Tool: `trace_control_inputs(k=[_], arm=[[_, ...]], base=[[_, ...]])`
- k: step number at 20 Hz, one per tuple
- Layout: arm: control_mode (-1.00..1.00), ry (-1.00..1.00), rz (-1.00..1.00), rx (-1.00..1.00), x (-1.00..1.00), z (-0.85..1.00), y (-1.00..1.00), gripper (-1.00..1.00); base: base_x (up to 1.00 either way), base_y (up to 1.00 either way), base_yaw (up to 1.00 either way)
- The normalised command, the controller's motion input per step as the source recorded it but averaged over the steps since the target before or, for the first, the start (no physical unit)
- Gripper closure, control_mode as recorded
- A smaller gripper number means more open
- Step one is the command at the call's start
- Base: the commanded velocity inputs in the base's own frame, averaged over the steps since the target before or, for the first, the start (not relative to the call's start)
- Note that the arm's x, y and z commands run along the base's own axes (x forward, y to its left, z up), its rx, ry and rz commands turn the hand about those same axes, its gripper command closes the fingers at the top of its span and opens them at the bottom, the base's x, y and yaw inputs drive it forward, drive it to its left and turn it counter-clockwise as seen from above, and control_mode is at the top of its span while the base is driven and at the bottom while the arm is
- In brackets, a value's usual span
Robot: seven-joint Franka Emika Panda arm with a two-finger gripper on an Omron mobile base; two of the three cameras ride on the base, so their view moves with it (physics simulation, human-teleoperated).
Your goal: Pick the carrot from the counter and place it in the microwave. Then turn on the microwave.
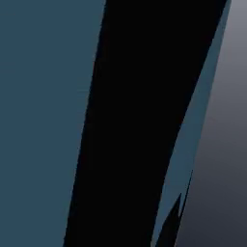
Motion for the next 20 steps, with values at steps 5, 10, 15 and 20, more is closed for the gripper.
trace_control_inputs(k=[5,10,15,20], arm=[[-1.00,0.00,0.01,-0.13,-0.07,0.00,0.33,-1.00],[-1.00,0.00,0.00,-0.12,0.00,-0.02,0.24,-1.00],[-1.00,0.00,0.01,-0.14,0.00,-0.15,0.21,-1.00],[-1.00,0.00,0.01,-0.13,-0.02,-0.23,0.14,-1.00]], base=[[0.00,0.00,0.00],[0.00,0.00,0.00],[0.00,0.00,0.00],[0.00,0.00,0.00]])
